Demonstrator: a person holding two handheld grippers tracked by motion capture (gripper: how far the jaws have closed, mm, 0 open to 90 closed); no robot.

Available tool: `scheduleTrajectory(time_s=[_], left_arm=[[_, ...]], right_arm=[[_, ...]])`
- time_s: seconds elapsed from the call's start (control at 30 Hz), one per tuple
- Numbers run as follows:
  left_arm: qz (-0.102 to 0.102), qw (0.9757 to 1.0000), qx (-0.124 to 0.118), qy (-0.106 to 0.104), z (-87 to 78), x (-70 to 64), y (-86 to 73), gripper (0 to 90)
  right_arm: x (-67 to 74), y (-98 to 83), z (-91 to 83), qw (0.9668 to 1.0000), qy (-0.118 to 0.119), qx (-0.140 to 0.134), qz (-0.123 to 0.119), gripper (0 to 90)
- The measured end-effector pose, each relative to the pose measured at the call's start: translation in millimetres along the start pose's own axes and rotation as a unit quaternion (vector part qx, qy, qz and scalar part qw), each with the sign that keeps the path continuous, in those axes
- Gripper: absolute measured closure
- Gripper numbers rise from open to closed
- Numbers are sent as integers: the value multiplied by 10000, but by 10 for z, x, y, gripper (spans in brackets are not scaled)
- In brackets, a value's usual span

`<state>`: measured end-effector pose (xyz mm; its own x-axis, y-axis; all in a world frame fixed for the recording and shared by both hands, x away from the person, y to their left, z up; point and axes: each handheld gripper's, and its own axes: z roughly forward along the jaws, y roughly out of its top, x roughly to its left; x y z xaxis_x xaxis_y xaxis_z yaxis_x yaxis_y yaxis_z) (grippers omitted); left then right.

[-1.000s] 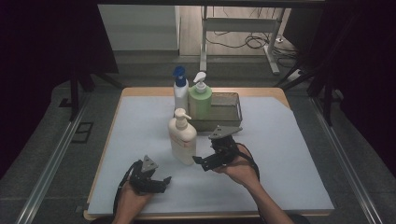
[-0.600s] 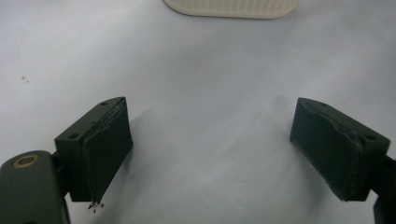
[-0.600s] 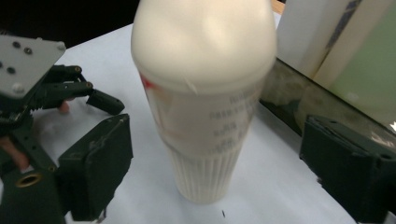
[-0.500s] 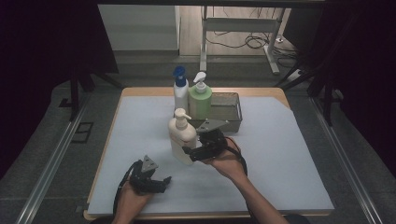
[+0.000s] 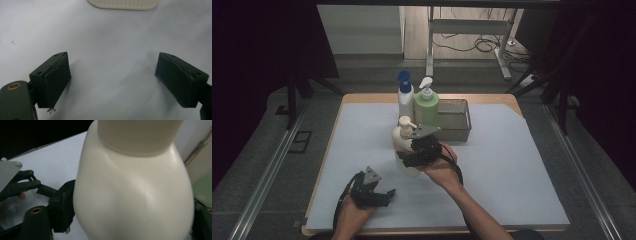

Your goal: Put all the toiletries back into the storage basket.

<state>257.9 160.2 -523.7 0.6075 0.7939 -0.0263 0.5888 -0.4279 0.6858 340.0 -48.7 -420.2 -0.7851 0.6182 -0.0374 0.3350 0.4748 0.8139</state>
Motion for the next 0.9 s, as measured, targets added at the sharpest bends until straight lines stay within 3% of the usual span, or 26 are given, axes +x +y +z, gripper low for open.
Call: scheduleTrajectory(time_s=[0.13, 0.2, 0.57, 0.9], left_arm=[[-11, 10000, -7, -2, 1, -1, 0, 122], [-11, 10000, -5, -3, 1, -1, 0, 122], [-23, 10000, -10, -2, 2, -2, 1, 122], [-24, 10000, -14, -7, 2, -2, 0, 122]], right_arm=[[6, 5, 8, 9999, -92, -5, -66, 333], [-21, 7, -4, 10000, 30, -25, 13, 353], [15, 37, -41, 9999, 75, 113, -53, 365], [-1, 95, -226, 9999, 66, 103, -115, 365]])
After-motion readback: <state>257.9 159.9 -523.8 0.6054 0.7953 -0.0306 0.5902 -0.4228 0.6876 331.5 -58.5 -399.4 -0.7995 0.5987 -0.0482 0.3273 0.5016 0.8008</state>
